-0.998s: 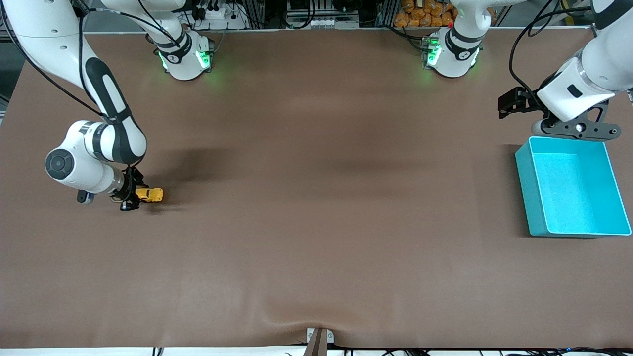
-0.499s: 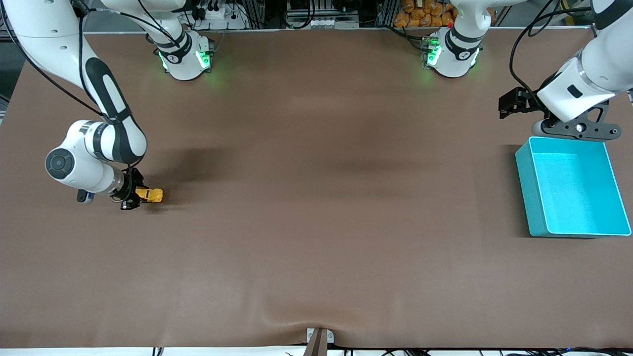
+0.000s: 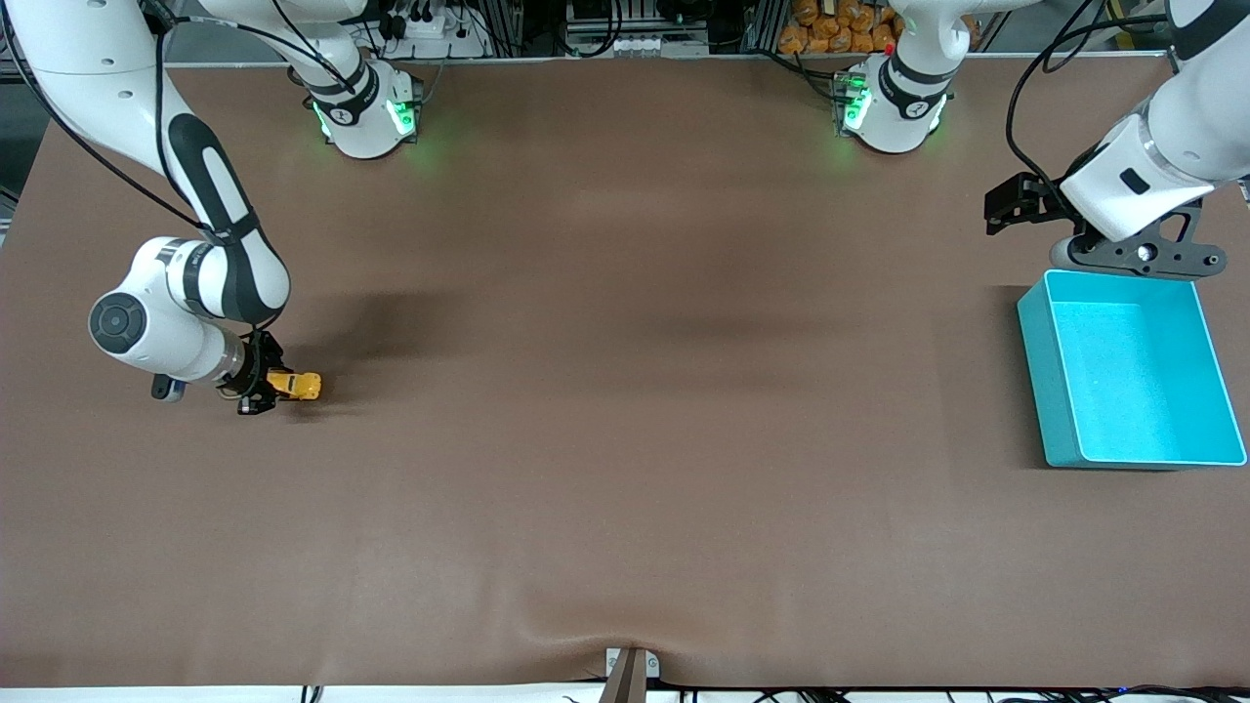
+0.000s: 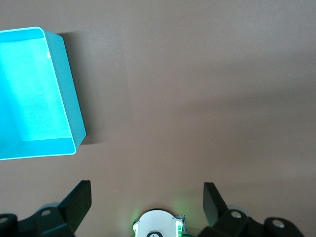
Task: Wind and store yellow beetle car
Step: 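Lower the right gripper onto the yellow car and close it, then pull the gripped car backward along the table with the right gripper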
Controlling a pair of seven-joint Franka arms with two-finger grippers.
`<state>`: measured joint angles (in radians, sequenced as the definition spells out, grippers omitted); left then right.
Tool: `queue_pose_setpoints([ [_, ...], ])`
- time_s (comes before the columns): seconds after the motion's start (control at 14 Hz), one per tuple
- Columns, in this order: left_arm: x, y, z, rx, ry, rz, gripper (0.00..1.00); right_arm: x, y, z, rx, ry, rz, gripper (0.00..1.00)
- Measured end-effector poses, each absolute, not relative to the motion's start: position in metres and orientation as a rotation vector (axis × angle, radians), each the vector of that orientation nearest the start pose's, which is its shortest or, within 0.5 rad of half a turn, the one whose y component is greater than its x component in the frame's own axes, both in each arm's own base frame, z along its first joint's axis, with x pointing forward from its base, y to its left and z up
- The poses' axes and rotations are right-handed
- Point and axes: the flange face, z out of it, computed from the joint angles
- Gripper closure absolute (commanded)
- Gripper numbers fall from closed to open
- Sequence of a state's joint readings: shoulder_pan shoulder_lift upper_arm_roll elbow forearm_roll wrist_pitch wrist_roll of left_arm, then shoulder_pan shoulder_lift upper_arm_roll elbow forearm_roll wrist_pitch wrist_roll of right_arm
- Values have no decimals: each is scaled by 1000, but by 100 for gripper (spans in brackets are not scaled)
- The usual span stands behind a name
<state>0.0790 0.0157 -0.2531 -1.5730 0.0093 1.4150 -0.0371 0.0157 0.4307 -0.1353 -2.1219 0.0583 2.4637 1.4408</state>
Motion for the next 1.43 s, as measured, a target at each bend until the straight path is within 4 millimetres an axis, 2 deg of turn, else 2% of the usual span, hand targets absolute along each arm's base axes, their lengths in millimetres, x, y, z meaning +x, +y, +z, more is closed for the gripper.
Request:
queue_pose_setpoints([
  [0.57, 534, -91, 600, -3094, 211, 274, 0, 562, -85, 200, -2220, 2310, 73, 72],
  [1.0, 535, -90, 599, -3090, 211, 278, 0, 559, -108, 200, -2232, 2284, 52, 74],
  [1.43, 535, -90, 599, -3089, 210, 278, 0, 558, -113, 199, -2248, 2267, 49, 76],
])
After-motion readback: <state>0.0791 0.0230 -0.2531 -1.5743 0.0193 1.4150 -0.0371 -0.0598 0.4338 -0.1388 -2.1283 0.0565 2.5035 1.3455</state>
